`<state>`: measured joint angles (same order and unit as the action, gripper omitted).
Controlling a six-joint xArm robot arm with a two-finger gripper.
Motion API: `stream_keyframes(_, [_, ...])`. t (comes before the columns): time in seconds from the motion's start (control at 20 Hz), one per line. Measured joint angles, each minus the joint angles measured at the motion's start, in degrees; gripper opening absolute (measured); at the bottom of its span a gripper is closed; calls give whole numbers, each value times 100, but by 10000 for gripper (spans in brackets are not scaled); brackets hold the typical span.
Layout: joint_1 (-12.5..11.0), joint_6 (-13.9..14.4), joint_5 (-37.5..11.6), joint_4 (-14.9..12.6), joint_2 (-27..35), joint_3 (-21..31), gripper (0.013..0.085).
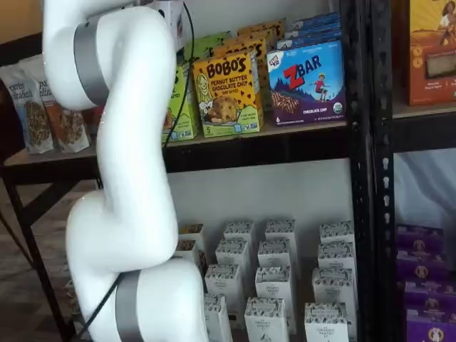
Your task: Pick the green box on the top shelf, the fourth from the left
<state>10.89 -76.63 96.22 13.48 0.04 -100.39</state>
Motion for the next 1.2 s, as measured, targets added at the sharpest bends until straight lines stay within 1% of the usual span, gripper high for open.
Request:
stream_keyframes(0.25, [-13,-23,-16,-16,15,24,850])
stream_keyframes(0.3, [-19,-28,-13,-4,17,26,810])
stream_keyframes(0.35, [-24,-32,-10,7,19,26,810])
stream_keyframes(0.45, [-30,-36,-8,21,21,27,730])
stream_keyframes(0.5, [-32,-38,-8,27,21,27,730])
stream_keyframes(0.55, [-34,-40,-8,31,22,27,690])
stream_keyframes(0.6, [-36,-41,-6,35,22,27,690])
stream_keyframes(0.65, [-39,-43,-4,40,22,25,650])
stream_keyframes(0.7, [-42,-45,0,46,23,21,650])
stream_keyframes(0.75, [-46,-47,3,52,24,18,610])
stream_keyframes(1.2, [-40,-43,11,18,36,-7,610])
